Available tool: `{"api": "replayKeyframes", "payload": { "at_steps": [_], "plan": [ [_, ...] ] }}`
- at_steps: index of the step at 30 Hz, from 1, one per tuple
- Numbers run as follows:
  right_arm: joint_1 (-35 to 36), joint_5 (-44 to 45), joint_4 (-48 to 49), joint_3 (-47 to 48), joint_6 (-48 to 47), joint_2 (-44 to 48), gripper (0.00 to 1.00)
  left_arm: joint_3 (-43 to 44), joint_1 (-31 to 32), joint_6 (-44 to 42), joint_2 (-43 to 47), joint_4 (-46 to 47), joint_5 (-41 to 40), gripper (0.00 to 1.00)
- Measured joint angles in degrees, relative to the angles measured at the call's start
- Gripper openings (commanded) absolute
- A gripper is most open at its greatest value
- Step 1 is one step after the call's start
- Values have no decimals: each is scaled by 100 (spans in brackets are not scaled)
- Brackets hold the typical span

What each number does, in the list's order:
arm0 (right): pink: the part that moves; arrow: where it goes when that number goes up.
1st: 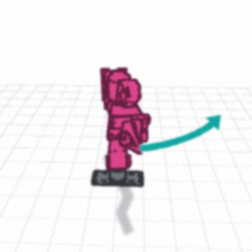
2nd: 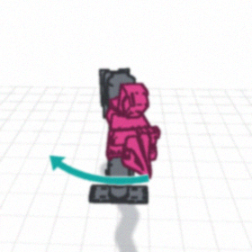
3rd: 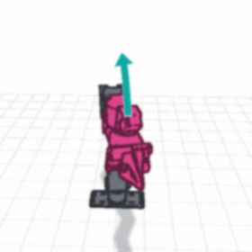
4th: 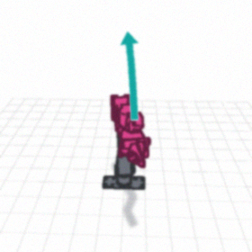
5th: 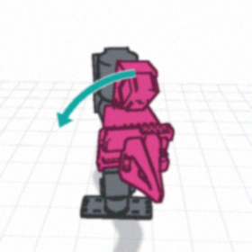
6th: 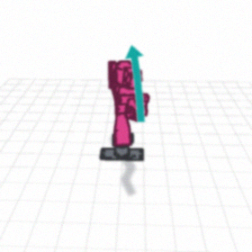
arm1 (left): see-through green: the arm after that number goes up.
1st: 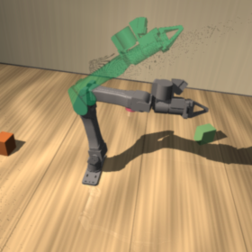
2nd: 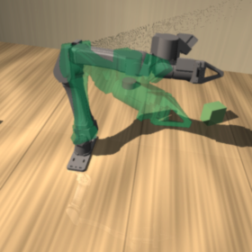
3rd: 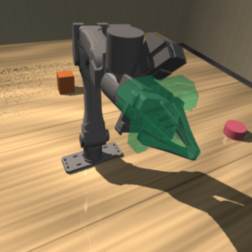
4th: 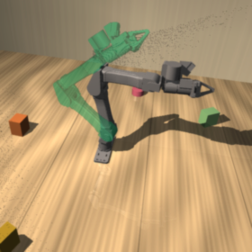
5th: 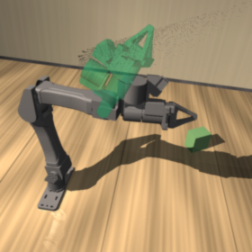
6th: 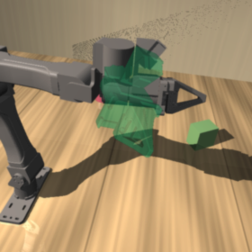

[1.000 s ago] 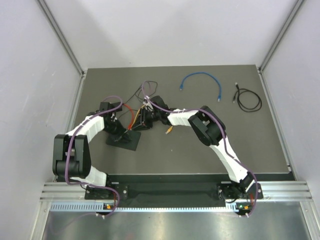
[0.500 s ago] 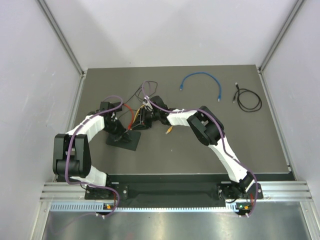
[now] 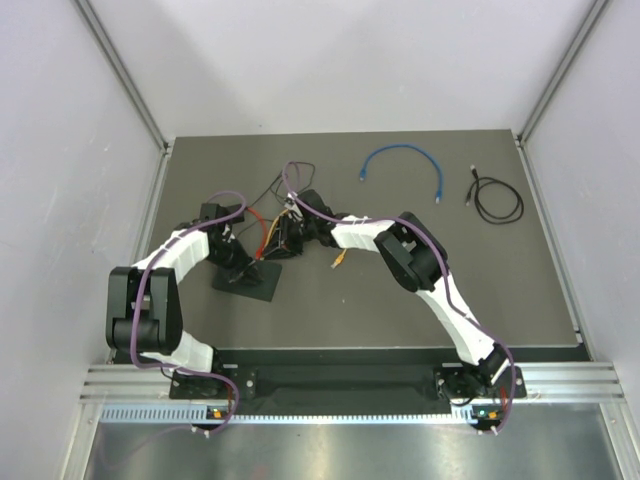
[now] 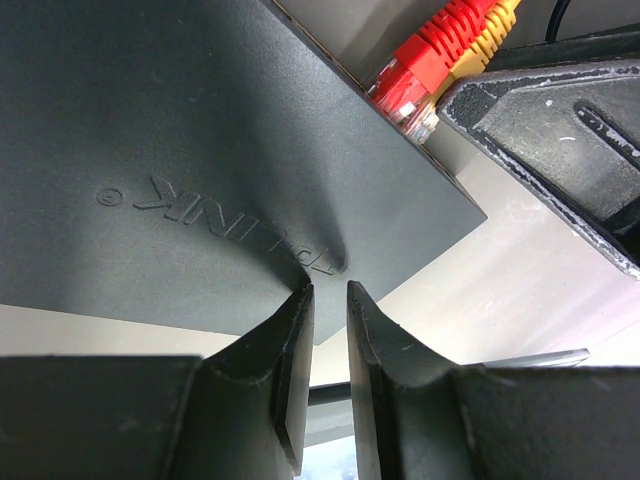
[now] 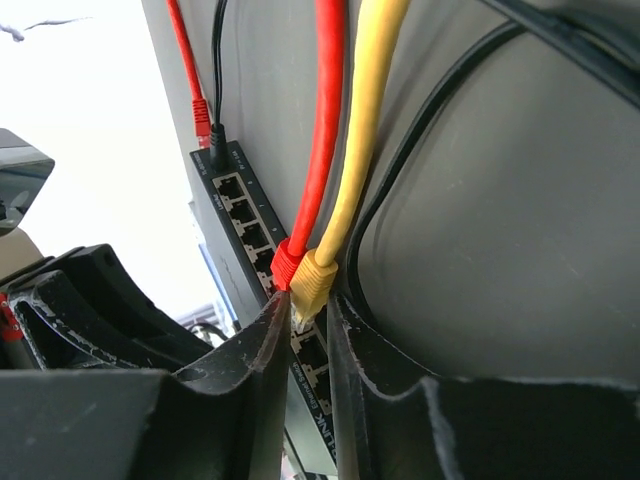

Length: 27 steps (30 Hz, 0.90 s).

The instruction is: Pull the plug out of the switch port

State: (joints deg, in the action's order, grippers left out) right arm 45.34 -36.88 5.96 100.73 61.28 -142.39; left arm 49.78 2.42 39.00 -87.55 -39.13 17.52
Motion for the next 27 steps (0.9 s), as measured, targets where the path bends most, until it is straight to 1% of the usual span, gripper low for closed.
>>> {"api": "replayKeyframes", "payload": {
  "at_steps": [1,3,4,10,12,16,18,23,27],
  "plan": [
    [2,11,-48,28,-4,0,18,0,0,0,0,-2,0,27],
    [15,72,-155,68,-24,0,10,7,0,-7,-7,-9,0,27],
    [24,109,-173,70,-17,0,0,15,0,-13,-13,-24,-2,27],
    [59,227,-155,87,166,0,0,33,0,-11,-24,-79,-44,27],
    [72,238,83,-33,326,0,0,33,0,9,-24,-96,-50,27],
    [59,210,925,-446,898,0,0,17,-7,37,-44,-107,-44,28],
    [50,214,1115,-540,1115,0,0,-2,-11,61,-42,-101,-39,28],
    [22,243,1246,-573,1298,0,0,-4,-13,118,-44,-101,-42,28],
    [-33,282,1790,-739,1744,-4,0,-11,-22,140,-44,-105,-42,28]
  ]
}}
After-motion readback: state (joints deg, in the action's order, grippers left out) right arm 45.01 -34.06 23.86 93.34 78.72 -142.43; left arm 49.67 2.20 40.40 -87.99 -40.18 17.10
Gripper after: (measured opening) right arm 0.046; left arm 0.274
